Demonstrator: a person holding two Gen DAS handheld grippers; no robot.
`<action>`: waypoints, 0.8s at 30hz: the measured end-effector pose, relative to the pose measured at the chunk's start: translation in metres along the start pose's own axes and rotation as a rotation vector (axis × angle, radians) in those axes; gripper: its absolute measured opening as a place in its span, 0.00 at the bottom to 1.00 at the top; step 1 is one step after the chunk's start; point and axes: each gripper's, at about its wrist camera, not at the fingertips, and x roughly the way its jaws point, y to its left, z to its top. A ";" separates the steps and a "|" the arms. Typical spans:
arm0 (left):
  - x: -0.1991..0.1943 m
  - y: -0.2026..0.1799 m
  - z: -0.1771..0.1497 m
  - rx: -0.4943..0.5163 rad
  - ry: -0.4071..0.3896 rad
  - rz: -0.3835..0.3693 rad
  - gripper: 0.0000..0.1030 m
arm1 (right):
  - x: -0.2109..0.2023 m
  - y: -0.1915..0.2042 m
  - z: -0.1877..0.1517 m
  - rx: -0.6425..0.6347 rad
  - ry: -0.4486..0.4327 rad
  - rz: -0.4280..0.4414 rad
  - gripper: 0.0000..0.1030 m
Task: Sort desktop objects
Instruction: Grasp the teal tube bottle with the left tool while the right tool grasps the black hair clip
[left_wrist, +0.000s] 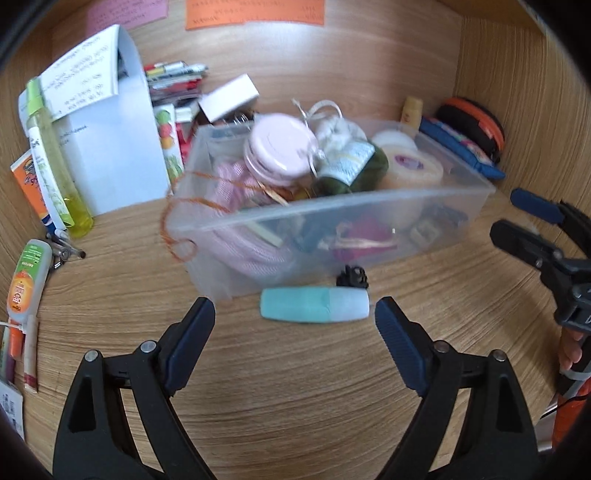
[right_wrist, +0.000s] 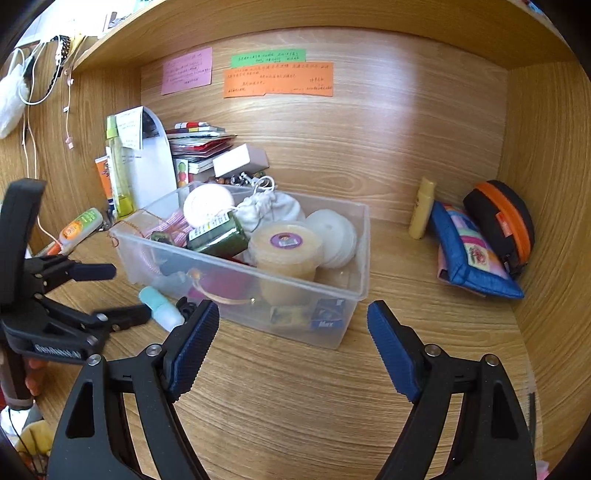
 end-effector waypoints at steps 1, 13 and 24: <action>0.002 -0.003 0.000 0.008 0.007 0.002 0.86 | 0.002 -0.001 -0.001 0.005 0.006 0.004 0.78; 0.026 -0.021 0.003 0.046 0.118 0.020 0.87 | 0.008 -0.012 -0.004 0.064 0.037 0.088 0.78; 0.031 -0.025 0.008 0.017 0.125 0.005 0.78 | 0.007 -0.013 -0.005 0.072 0.038 0.108 0.78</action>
